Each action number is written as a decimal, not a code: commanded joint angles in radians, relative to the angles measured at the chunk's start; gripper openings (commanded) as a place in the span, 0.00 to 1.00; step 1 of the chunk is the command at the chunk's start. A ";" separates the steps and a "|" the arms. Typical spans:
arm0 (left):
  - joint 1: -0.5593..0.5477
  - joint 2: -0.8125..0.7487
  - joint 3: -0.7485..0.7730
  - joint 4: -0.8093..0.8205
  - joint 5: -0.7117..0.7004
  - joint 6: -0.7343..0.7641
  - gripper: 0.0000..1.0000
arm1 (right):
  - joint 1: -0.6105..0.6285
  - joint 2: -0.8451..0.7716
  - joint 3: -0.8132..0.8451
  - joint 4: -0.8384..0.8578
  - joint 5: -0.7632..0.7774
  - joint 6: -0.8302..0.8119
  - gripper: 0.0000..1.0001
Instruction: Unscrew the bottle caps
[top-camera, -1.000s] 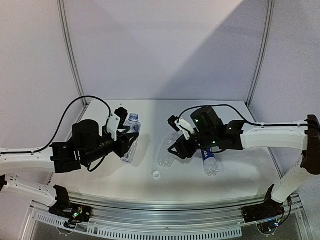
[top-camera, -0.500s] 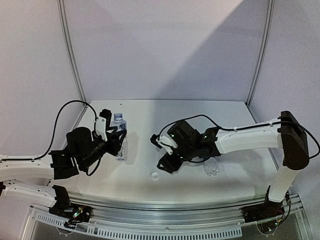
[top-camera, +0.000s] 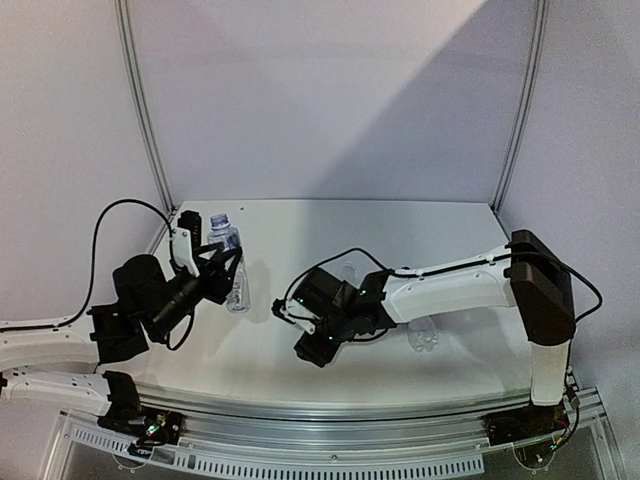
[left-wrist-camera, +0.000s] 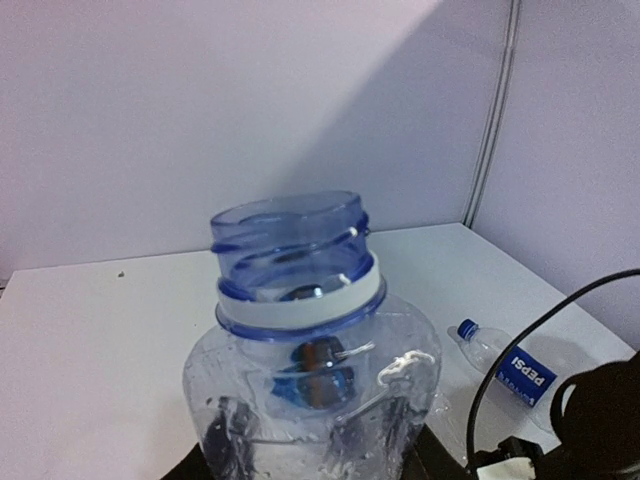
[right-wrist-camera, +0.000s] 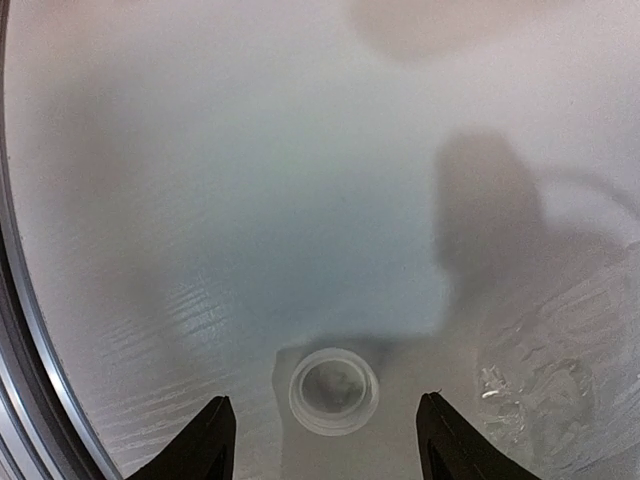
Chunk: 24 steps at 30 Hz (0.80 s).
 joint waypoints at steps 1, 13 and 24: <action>0.013 -0.021 -0.024 0.027 -0.013 -0.003 0.00 | 0.003 0.023 0.026 -0.066 0.045 -0.007 0.62; 0.013 0.047 -0.007 0.058 0.106 0.058 0.00 | 0.003 -0.175 -0.073 0.026 -0.180 -0.015 0.63; 0.003 0.243 0.048 0.172 0.737 0.134 0.00 | 0.002 -0.738 -0.404 0.439 -0.211 0.042 0.84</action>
